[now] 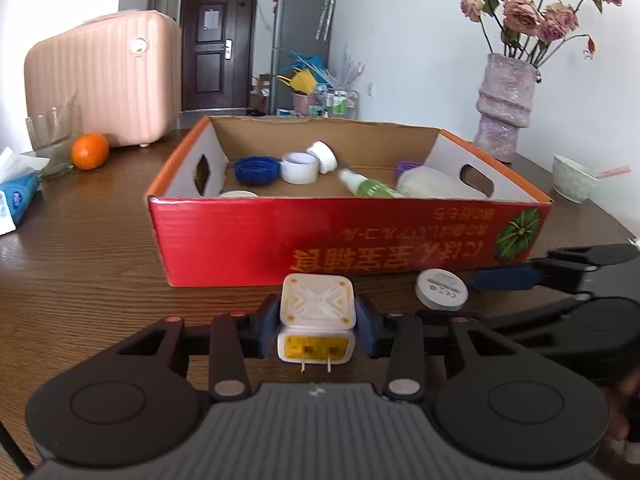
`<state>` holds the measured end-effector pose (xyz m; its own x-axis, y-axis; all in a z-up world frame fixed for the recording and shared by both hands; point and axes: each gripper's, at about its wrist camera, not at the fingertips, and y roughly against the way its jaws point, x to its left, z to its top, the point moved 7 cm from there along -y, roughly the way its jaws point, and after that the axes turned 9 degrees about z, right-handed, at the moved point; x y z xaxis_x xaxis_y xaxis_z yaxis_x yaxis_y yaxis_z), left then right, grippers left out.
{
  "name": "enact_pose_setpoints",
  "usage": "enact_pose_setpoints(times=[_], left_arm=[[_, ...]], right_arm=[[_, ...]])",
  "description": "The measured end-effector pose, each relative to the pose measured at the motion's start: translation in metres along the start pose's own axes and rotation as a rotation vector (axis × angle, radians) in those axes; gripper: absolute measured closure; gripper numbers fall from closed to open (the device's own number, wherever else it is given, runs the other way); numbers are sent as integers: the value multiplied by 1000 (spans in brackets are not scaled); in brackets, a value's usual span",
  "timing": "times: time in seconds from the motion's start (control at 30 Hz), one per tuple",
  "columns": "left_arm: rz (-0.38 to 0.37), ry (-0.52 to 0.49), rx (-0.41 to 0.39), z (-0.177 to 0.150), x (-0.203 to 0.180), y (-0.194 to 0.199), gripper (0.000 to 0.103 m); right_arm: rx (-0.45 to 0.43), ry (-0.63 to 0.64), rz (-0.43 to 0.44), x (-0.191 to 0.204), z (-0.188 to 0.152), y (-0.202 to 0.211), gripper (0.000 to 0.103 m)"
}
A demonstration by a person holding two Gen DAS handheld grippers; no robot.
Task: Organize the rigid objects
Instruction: 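Grasp the white plug adapter with the left tool while the right tool grasps the round white disc, then carry the plug adapter and white disc over the red box and release both inside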
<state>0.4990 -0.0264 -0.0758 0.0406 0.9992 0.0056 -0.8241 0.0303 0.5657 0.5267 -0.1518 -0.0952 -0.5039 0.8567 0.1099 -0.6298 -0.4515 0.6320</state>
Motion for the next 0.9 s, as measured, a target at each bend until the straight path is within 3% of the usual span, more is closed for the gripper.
enact_pose_setpoints(times=[0.17,0.47,0.67,0.9], left_arm=[[-33,30,18,-1,2,-1,57],[10,-44,14,-10,-8,6,64],[-39,-12,-32,-20,-15,69,64],[-11,-11,-149,-9,-11,146,64]], right_arm=[[-22,-10,0,0,7,-8,64],[-49,-57,-35,-3,-6,27,64],[-99,-100,-70,-3,-29,92,64],[-173,-107,-74,17,-46,154,64]])
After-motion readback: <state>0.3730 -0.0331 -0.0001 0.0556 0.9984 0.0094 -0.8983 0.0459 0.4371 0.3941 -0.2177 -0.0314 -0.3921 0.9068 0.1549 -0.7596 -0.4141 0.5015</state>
